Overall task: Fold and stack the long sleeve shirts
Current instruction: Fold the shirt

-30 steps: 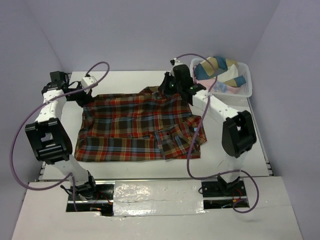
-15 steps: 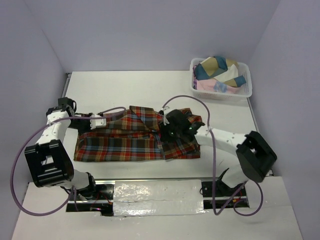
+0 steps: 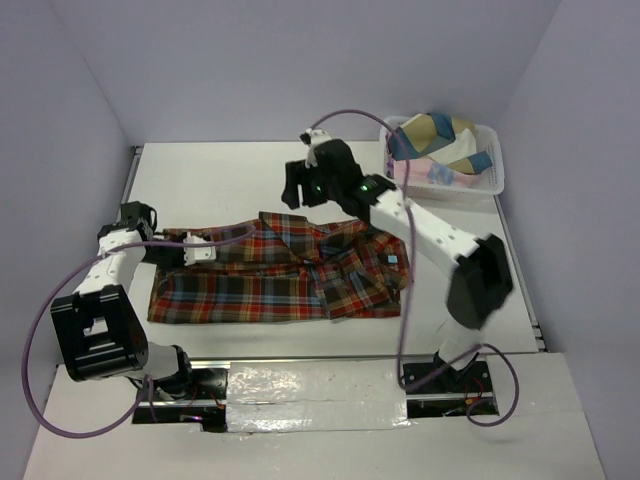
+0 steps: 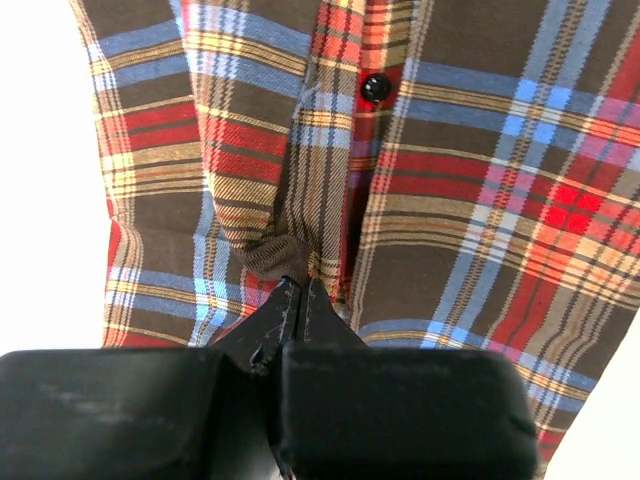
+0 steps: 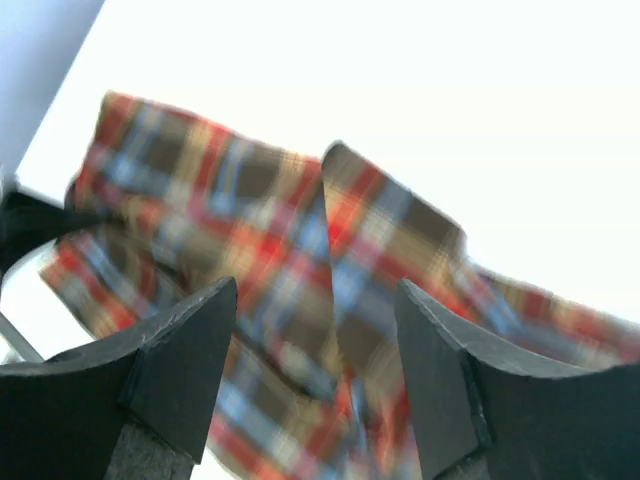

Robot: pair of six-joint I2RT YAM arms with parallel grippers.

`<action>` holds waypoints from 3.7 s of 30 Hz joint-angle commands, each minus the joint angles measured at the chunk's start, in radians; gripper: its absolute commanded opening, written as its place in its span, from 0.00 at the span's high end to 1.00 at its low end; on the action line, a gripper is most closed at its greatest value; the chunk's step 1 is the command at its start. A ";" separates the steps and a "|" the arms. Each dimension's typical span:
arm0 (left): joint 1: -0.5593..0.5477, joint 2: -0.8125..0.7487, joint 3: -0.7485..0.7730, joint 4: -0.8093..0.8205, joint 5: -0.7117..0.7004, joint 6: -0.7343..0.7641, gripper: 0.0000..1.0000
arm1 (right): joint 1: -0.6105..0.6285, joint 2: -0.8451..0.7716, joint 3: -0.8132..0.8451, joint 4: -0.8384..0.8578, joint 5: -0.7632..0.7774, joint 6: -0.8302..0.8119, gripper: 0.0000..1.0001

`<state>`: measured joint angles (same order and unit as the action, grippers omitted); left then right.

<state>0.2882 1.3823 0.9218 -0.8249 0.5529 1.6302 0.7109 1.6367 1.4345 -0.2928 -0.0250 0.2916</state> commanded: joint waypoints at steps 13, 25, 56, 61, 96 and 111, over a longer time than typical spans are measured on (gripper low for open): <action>-0.027 -0.026 -0.051 0.078 0.090 -0.130 1.00 | -0.176 0.820 0.664 -0.331 -0.455 0.179 0.21; -0.027 -0.016 -0.032 0.092 0.064 -0.148 1.00 | -0.180 0.785 0.535 -0.177 -0.578 0.244 0.37; -0.038 -0.035 -0.067 0.121 0.015 -0.155 1.00 | -0.183 0.796 0.589 -0.059 -0.426 0.340 0.37; -0.038 -0.031 -0.069 0.130 0.015 -0.162 1.00 | -0.130 0.746 0.574 -0.029 -0.412 0.268 0.37; -0.043 -0.026 -0.072 0.145 -0.011 -0.175 1.00 | 0.097 0.775 0.681 -0.057 -0.017 -0.080 0.46; -0.049 -0.042 -0.074 0.148 -0.011 -0.181 1.00 | 0.082 0.842 0.756 -0.169 0.281 -0.020 0.81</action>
<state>0.2451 1.3689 0.8505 -0.6724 0.5209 1.4590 0.7979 2.4767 2.1292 -0.4355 0.1795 0.2634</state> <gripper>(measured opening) 0.035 0.191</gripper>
